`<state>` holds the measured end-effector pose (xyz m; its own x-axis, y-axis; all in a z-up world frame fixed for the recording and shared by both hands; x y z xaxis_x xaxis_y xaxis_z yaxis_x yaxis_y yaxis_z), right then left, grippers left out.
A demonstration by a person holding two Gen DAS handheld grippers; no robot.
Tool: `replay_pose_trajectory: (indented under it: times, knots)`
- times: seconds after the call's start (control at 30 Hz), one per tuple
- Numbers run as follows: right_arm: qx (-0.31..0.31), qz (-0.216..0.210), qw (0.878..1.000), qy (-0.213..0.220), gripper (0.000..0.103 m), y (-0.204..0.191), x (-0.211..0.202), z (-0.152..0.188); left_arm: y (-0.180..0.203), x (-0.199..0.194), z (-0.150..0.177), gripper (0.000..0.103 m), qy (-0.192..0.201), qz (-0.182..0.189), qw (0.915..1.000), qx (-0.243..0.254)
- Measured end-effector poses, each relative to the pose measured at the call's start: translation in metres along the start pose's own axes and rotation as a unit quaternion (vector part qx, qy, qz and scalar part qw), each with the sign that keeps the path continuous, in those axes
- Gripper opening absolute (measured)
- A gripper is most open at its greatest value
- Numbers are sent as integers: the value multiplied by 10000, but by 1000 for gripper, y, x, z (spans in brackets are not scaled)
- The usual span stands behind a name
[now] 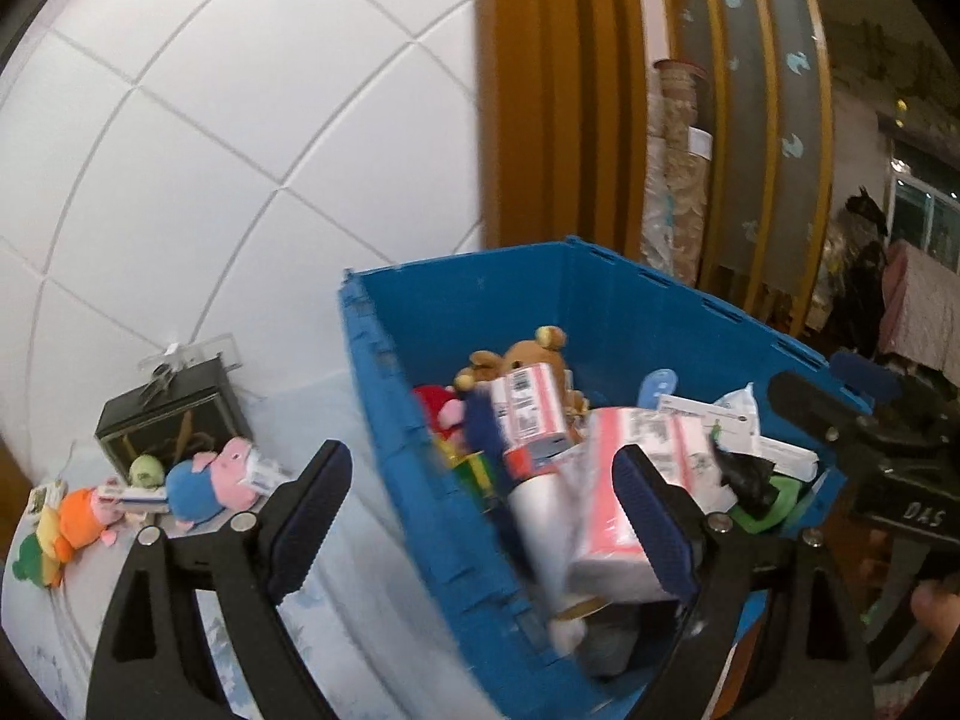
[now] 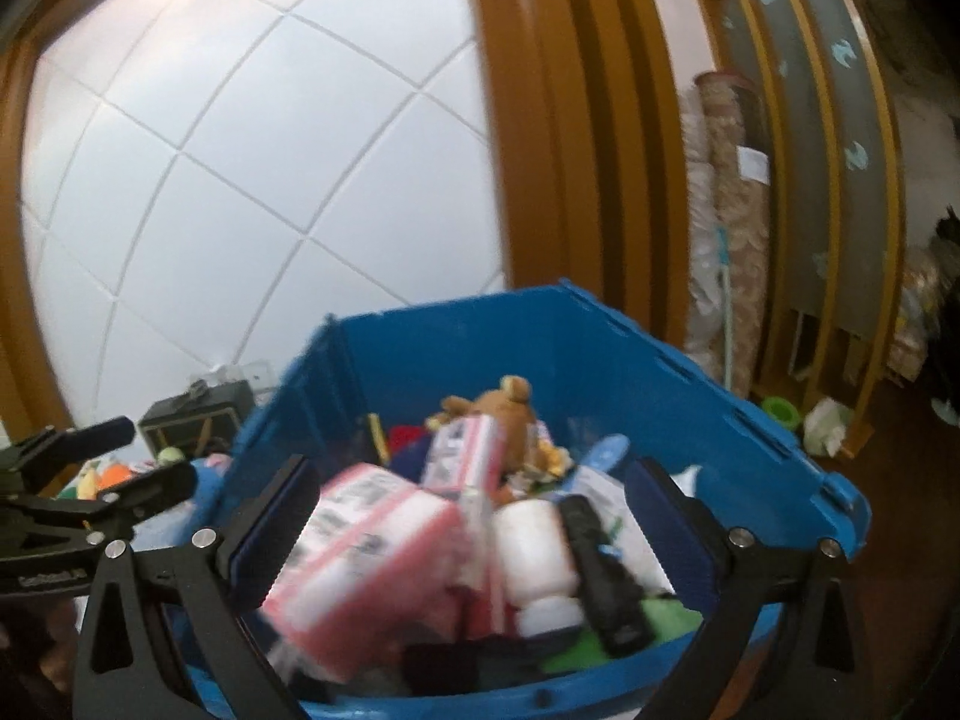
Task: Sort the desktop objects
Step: 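Open both tools to drop the tissue pack and pill bottle into the bin, then move both tools back toward the plush toys and black box on the bed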
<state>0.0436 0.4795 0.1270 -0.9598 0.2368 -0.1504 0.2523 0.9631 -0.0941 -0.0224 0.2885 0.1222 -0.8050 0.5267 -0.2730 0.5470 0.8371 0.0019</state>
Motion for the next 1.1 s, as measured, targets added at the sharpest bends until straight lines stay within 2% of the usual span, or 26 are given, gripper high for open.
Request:
replay_pose_trajectory:
  times: [0.37,0.63,0.83,1.1]
  knots:
    - [-269,-620,9975,192,103,-116,-16,-10,-107,-39,29,89,-138,-524,9975,-444]
    - [-431,-1179,9920,128,103,-202,-12,1,-191,-66,59,89,-390,-1063,9908,-744]
    - [-566,-1512,9868,-141,103,-252,8,19,-256,-78,84,89,-576,-1555,9808,-1026]
    - [-635,-1754,9803,-641,103,-296,66,49,-347,-66,119,89,-968,-2220,9605,-1368]
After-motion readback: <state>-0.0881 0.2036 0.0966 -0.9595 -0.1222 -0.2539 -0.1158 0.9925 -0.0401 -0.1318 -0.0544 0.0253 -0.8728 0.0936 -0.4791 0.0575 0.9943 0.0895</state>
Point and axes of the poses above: each gripper's, at about its wrist camera, not at the fingertips, and x roughly the way its jaws point, y to its right, z to its underside, the point moved 3 cm from there along x, roughly the way its jaws point, and after that the axes turned 14 degrees about y, right-handed, at the moved point
